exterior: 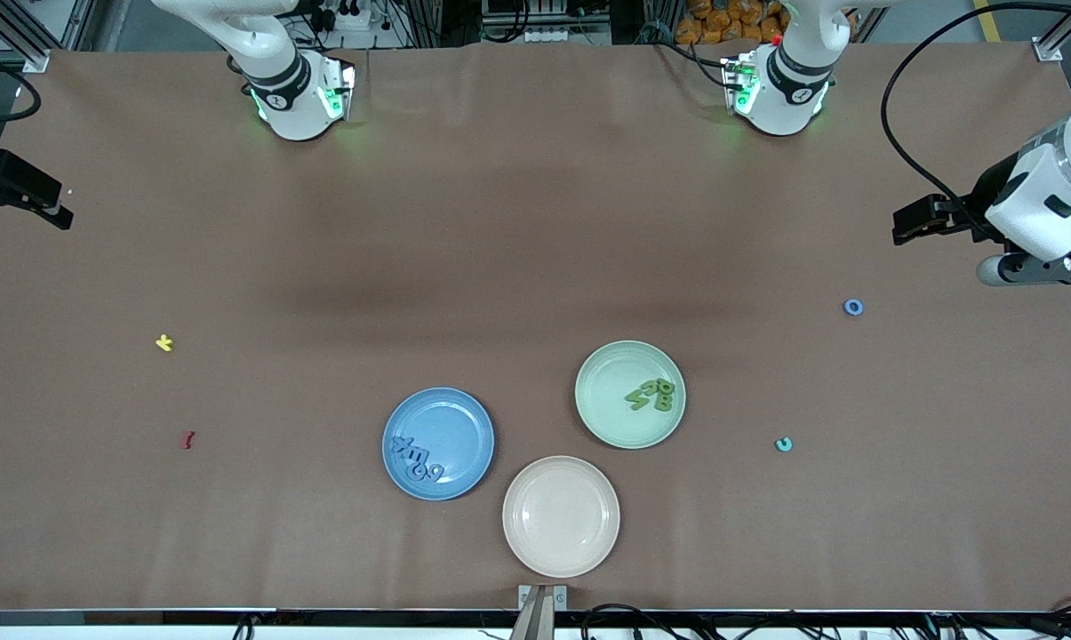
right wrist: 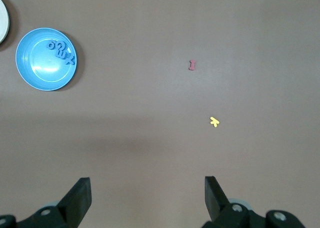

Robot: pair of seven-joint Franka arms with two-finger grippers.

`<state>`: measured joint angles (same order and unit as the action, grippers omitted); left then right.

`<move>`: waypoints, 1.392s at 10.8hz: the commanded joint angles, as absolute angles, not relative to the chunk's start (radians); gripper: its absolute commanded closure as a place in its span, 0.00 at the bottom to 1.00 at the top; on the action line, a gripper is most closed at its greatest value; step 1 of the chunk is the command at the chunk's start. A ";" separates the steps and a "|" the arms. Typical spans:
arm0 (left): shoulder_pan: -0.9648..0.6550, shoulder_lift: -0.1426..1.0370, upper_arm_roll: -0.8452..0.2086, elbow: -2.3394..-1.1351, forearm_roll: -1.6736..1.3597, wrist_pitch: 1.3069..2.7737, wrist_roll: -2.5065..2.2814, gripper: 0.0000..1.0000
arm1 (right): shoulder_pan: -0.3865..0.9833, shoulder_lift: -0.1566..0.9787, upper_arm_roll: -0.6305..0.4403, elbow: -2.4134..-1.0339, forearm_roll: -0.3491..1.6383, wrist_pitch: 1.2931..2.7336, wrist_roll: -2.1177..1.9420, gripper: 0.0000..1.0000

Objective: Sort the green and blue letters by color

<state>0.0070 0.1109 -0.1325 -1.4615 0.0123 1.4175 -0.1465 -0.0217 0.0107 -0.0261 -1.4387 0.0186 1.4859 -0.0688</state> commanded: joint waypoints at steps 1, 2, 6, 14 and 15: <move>0.011 0.104 -0.133 -1.457 -0.009 1.439 -0.120 0.00 | -0.069 0.026 -0.018 -1.410 0.029 1.468 -0.116 0.00; 0.011 0.104 -0.132 -1.457 -0.008 1.439 -0.118 0.00 | -0.081 0.026 -0.018 -1.410 0.029 1.468 -0.123 0.00; 0.011 0.100 -0.135 -1.459 -0.006 1.456 -0.117 0.00 | -0.092 0.026 -0.018 -1.410 0.031 1.468 -0.137 0.00; 0.009 0.098 -0.135 -1.459 -0.006 1.456 -0.115 0.00 | -0.084 0.028 -0.015 -1.420 0.031 1.466 -0.127 0.00; 0.011 0.098 -0.135 -1.459 -0.006 1.456 -0.115 0.00 | -0.084 0.028 -0.015 -1.420 0.032 1.466 -0.126 0.00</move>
